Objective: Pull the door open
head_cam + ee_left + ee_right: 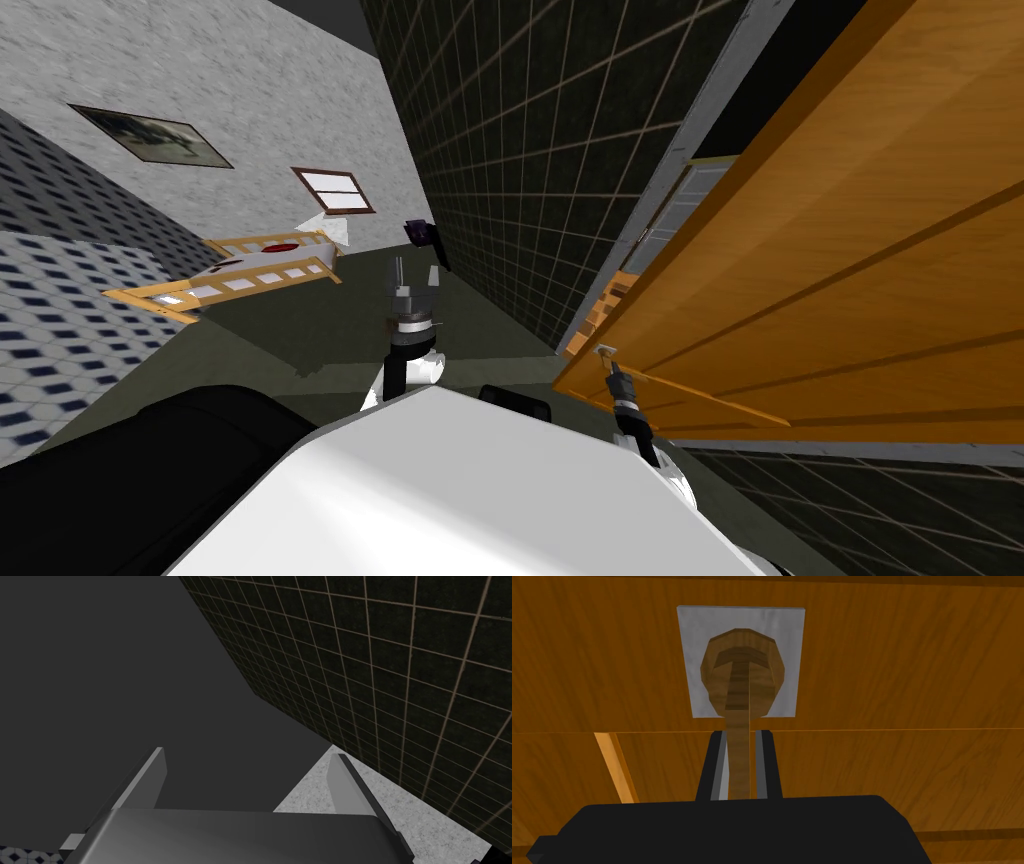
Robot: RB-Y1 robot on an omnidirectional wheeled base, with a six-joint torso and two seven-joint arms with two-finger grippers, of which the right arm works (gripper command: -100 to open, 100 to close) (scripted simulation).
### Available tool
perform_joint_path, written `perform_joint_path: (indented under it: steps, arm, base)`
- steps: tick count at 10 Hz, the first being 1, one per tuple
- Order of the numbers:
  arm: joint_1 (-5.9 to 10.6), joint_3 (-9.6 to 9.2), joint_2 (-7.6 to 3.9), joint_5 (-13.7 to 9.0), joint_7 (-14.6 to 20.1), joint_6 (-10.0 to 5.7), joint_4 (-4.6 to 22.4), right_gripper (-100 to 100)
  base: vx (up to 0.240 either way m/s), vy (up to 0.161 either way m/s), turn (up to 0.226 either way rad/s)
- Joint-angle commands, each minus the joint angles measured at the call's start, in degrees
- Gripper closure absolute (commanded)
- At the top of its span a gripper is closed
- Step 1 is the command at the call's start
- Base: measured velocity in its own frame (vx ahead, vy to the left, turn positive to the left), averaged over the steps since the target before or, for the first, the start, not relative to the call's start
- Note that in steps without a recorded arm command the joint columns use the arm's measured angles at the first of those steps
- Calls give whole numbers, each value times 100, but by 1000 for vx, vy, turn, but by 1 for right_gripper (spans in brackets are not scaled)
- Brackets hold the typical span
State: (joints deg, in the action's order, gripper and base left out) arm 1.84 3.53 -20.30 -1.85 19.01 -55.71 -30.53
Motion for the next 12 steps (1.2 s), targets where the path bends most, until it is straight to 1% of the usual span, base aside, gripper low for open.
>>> perform_joint_path:
  steps: [1, 2, 3, 6, 9, 12]
  arm:
    - [-90, -93, -74, 67, 127, -91, -57, 100]
    - [-121, -143, -108, 102, 188, -137, -67, 100]
    - [-118, -116, -72, 82, 135, -72, -112, 100]
    - [-135, -129, -62, 91, 144, -67, -102, 100]
    - [-132, -126, -61, 89, 142, -66, -100, 100]
    - [-130, -124, -59, 88, 140, -65, -97, 100]
  base:
    - [-249, -85, 112]
    - [-256, -41, 85]
    - [-115, -10, 14]
    - [-207, 11, 11]
    - [-231, -40, 12]
    - [-195, -7, -2]
